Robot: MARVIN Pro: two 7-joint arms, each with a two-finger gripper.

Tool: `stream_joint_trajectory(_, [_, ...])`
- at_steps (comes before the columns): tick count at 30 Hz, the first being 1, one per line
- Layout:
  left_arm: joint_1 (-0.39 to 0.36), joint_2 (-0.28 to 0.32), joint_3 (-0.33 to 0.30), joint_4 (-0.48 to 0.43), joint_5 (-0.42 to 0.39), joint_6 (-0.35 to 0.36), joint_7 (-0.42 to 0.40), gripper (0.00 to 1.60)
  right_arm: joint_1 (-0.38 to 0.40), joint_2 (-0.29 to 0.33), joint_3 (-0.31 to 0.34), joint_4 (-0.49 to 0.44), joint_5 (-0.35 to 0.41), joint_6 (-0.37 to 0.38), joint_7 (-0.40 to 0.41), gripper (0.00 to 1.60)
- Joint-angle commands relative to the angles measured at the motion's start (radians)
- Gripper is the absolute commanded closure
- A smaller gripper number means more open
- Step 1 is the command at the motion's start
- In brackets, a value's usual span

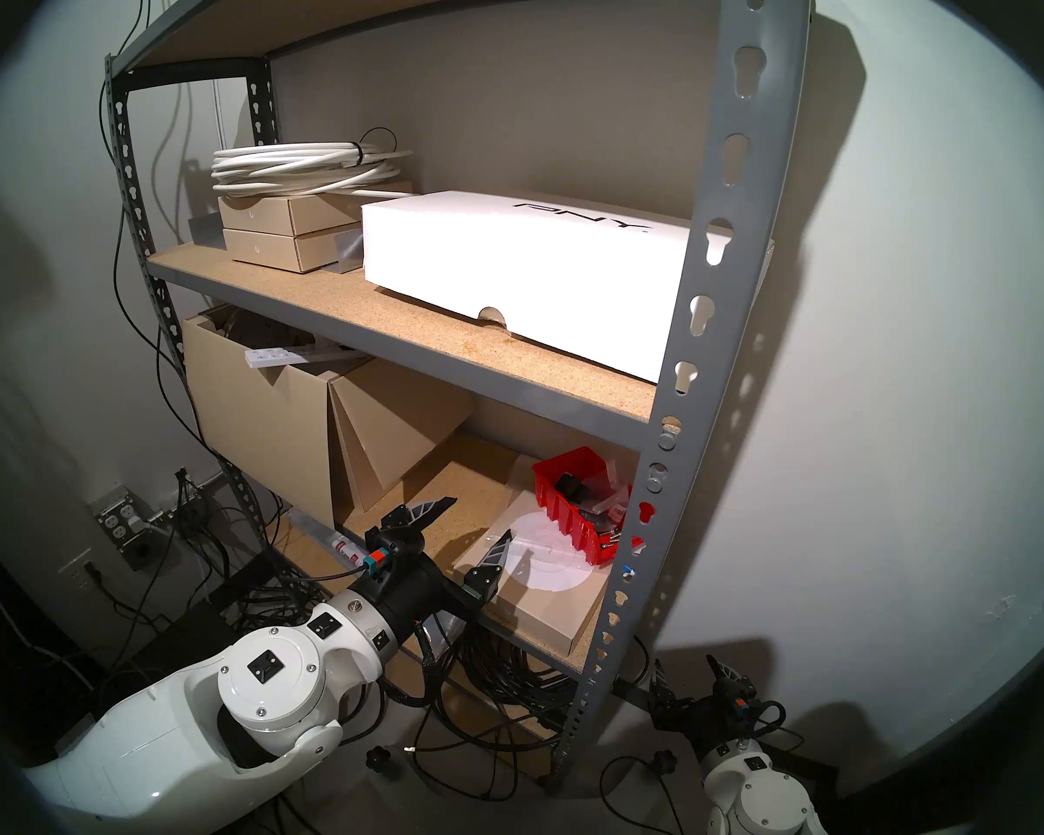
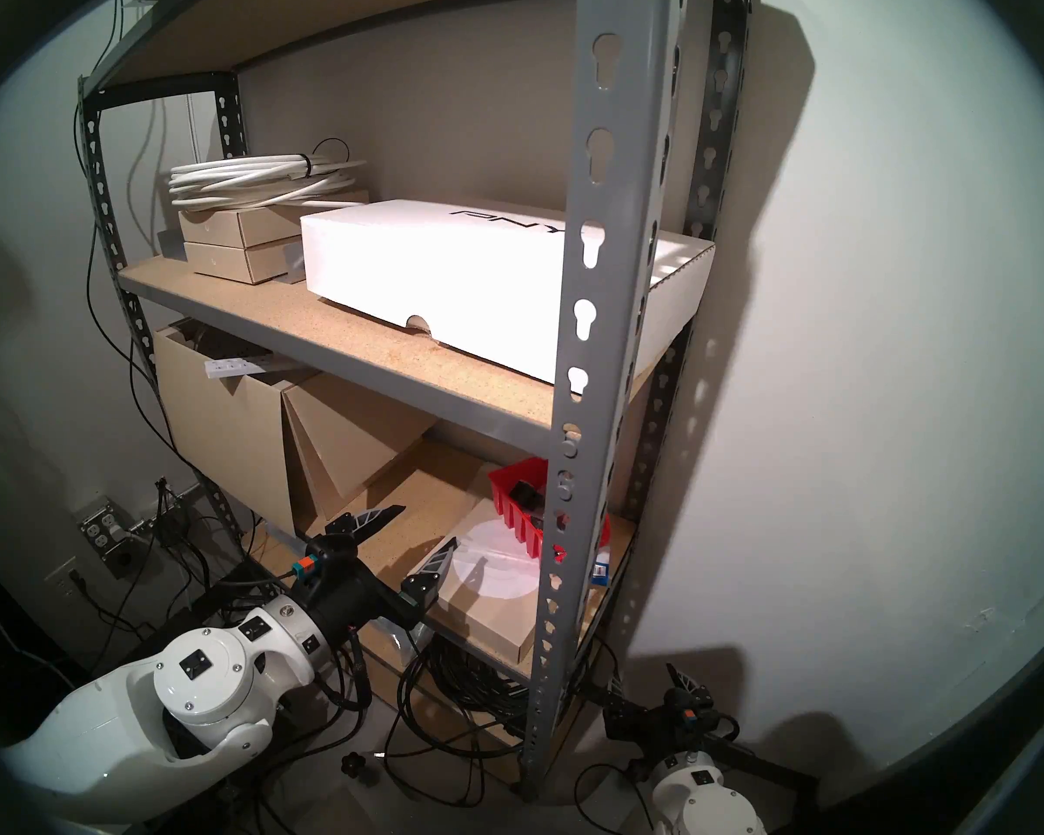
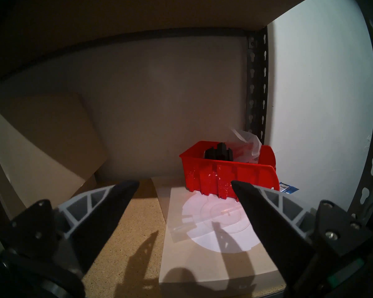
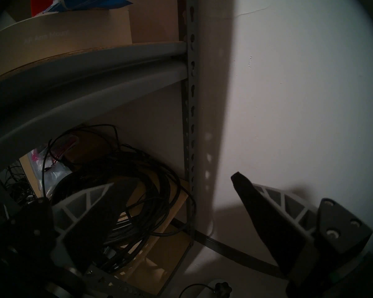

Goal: Organize the rack shelf by putting things into a case

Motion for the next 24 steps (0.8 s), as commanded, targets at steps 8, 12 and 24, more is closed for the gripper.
stream_joint_trajectory(8, [-0.006, 0.0, -0.005, -0.017, -0.003, -0.002, 0.0, 0.0, 0.0, 0.0, 0.0, -0.017, 0.0, -0.001, 0.0, 0.0])
stream_joint_trajectory(12, [-0.006, 0.001, -0.004, -0.017, -0.003, -0.002, 0.0, 0.0, 0.0, 0.0, 0.0, -0.017, 0.0, -0.001, 0.0, 0.0])
stream_joint_trajectory(24, [-0.007, 0.001, -0.003, -0.017, -0.004, -0.002, 0.0, 0.0, -0.01, 0.035, 0.01, -0.071, 0.028, -0.02, 0.056, 0.0])
